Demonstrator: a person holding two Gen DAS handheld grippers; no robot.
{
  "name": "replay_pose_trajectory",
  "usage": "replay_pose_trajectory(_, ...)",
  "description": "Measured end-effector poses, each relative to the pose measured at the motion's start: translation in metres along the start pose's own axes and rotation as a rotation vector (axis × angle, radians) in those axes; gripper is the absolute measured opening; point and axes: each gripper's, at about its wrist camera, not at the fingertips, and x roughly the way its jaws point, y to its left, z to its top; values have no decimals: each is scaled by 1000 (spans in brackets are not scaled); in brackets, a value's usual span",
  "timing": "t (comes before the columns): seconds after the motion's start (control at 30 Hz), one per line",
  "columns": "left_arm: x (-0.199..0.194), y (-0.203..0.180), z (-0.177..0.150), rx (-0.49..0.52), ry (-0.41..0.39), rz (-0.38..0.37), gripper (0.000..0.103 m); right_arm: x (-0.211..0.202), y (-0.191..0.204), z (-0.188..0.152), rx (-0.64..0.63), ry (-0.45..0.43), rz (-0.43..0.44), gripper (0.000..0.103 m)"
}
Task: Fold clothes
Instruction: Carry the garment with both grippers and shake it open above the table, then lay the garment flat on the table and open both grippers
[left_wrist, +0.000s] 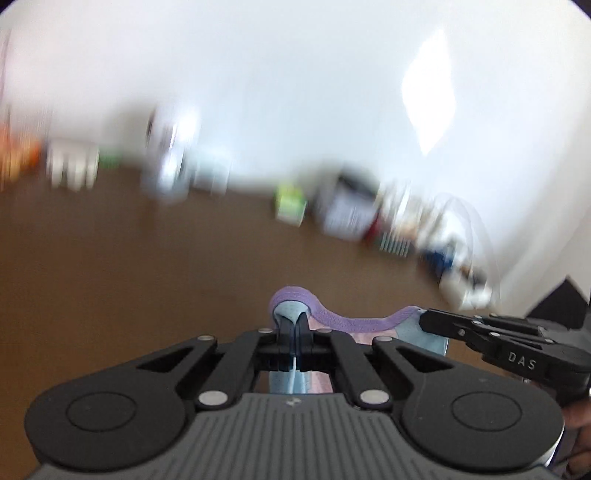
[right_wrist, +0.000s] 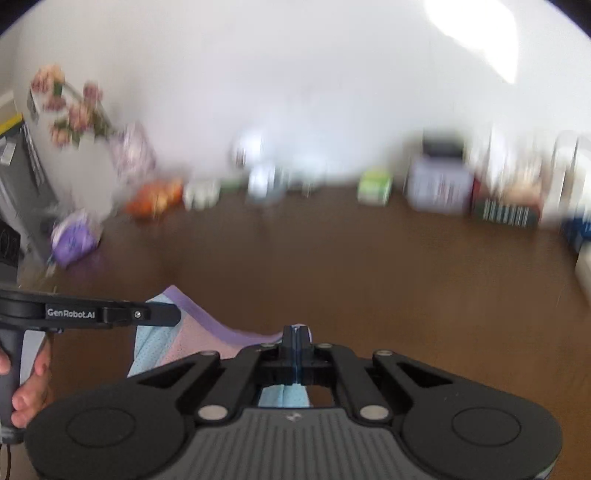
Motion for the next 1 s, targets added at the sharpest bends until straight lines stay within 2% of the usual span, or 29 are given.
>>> replay_pose_trajectory(0.07, -45, -30, 46, 85, -191, -56, 0, -34, 11, 44, -13, -185, 13, 0)
replay_pose_trajectory(0.1, -74, -46, 62, 136, -293, -75, 0, -61, 21, 65, -47, -306, 27, 0)
replay_pose_trajectory(0.17, -129, -72, 76, 212, -469, -98, 1, -115, 47, 92, -148, -497, -7, 0)
replay_pose_trajectory(0.23, -180, -93, 81, 271, -603, -121, 1, -165, 69, 96, -216, -642, -46, 0)
replay_pose_trajectory(0.3, -207, -99, 66, 302, -616, -131, 1, -209, 87, 91, -268, -761, -64, 0)
replay_pose_trajectory(0.37, -216, -99, 35, 337, -567, -122, 1, -232, 96, 72, -299, -791, -71, 0)
replay_pose_trajectory(0.43, -203, -91, -11, 317, -443, -98, 1, -234, 99, 43, -311, -737, -88, 0)
replay_pose_trajectory(0.47, -193, -83, -36, 281, -363, -90, 4, -231, 97, 27, -303, -690, -91, 0)
replay_pose_trajectory(0.5, -179, -70, -65, 224, -261, -89, 8, -221, 92, 10, -276, -603, -84, 0)
replay_pose_trajectory(0.57, -152, -39, -128, 119, -56, -82, 60, -191, 74, -32, -205, -357, -49, 3)
replay_pose_trajectory(0.6, -147, -23, -154, 56, 15, -69, 62, -174, 63, -63, -167, -210, -13, 7)
replay_pose_trajectory(0.63, -142, -7, -181, -8, 87, -56, 61, -163, 54, -95, -141, -111, 17, 8)
replay_pose_trajectory(0.67, -140, 6, -201, -64, 138, -36, 61, -158, 50, -124, -128, -48, 31, 8)
replay_pose_trajectory(0.7, -142, 13, -208, -107, 154, -2, 61, -156, 46, -150, -115, 4, 36, 8)
replay_pose_trajectory(0.77, -144, 16, -210, -133, 142, 30, 63, -164, 45, -180, -90, 35, -4, 9)
replay_pose_trajectory(0.8, -142, 9, -207, -93, 115, 31, 65, -170, 46, -184, -82, 9, -12, 12)
replay_pose_trajectory(0.87, -129, -15, -199, 29, 75, 42, 67, -176, 49, -179, -104, -61, -23, 29)
replay_pose_trajectory(0.9, -122, -27, -197, 89, 73, 47, 67, -173, 55, -176, -149, -83, -28, 44)
replay_pose_trajectory(0.93, -118, -36, -196, 143, 75, 41, 67, -169, 62, -171, -197, -98, -33, 48)
replay_pose_trajectory(1.0, -113, -47, -201, 205, 80, 8, 67, -157, 81, -162, -320, -71, -37, 47)
